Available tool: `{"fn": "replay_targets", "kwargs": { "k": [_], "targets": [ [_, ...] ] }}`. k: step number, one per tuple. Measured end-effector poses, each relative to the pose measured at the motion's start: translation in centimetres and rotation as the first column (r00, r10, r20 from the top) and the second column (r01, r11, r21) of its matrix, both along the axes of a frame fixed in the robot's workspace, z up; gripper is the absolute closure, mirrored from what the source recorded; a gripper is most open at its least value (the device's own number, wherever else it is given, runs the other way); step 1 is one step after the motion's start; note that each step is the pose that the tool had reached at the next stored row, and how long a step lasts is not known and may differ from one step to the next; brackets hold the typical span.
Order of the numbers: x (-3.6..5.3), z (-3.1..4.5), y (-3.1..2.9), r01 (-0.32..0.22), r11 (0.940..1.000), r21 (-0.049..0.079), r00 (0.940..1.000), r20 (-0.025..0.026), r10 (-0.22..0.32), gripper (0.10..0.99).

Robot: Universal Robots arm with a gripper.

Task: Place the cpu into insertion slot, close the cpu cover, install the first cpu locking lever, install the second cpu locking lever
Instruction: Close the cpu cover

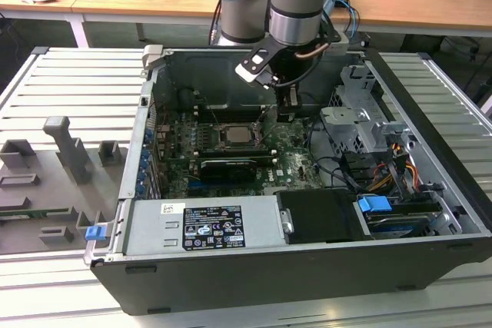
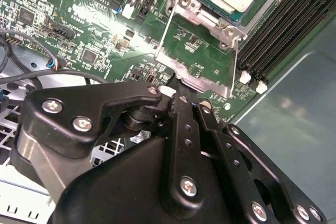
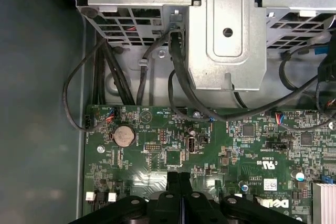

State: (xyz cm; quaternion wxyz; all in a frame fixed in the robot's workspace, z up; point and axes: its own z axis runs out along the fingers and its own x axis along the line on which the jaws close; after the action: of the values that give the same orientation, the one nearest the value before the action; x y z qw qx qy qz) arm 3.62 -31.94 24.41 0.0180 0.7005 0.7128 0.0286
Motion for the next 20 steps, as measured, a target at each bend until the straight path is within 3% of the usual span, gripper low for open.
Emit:
{"fn": "replay_targets", "kwargs": {
  "k": [14,20],
  "targets": [
    [-1.87,0.00,0.00,0.000,1.0000,0.000,1.0000,0.0000,0.000,0.980],
    [-3.31,-0.01,0.00,0.000,1.0000,0.000,1.0000,0.0001,0.000,0.980]
  ]
}}
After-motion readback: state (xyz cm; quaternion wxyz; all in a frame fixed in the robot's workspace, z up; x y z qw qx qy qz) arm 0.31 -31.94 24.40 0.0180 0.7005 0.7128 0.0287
